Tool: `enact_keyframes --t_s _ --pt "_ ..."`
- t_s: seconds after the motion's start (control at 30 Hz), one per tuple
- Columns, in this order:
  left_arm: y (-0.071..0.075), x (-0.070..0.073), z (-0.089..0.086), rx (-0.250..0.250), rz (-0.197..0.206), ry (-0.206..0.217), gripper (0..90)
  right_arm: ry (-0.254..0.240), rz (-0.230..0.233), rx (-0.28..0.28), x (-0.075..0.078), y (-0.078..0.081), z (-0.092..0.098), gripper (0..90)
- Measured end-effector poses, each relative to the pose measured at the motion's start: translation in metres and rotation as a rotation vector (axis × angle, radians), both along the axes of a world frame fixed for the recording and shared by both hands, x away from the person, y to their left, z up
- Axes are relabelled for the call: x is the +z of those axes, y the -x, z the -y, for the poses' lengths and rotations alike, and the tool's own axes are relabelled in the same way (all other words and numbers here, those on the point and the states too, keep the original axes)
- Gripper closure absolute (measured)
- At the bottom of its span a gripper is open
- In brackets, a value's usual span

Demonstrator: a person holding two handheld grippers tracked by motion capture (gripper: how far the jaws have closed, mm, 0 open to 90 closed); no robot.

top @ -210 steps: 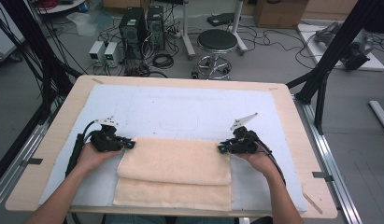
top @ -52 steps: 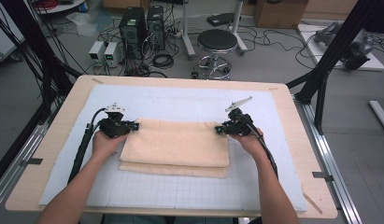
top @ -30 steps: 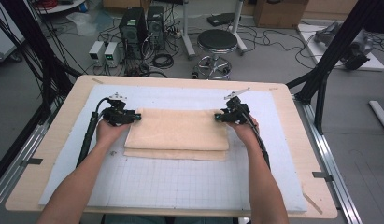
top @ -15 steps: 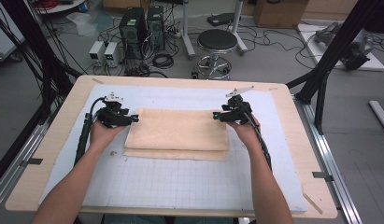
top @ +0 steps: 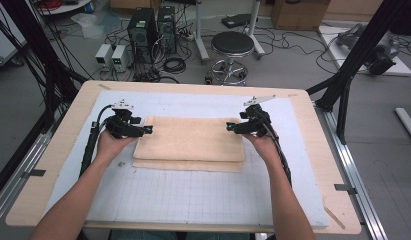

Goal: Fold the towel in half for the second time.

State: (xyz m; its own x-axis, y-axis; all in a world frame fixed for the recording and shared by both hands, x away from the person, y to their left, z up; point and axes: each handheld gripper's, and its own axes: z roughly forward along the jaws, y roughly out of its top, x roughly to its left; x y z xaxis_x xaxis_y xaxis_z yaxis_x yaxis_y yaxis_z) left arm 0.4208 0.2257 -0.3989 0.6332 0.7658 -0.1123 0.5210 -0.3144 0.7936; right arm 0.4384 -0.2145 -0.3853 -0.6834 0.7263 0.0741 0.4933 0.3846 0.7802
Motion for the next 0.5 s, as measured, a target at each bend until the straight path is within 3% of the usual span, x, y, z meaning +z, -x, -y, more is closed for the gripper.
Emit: enact_keyframes --t_s 0.27,0.5 --pt "0.01 0.009 0.004 -0.042 0.023 0.012 15.0 0.004 0.024 0.023 0.006 0.014 0.0 17.4" --pt "0.019 0.011 0.002 -0.048 0.052 0.019 12.4 -0.016 0.044 0.03 0.013 0.024 0.0 14.9"
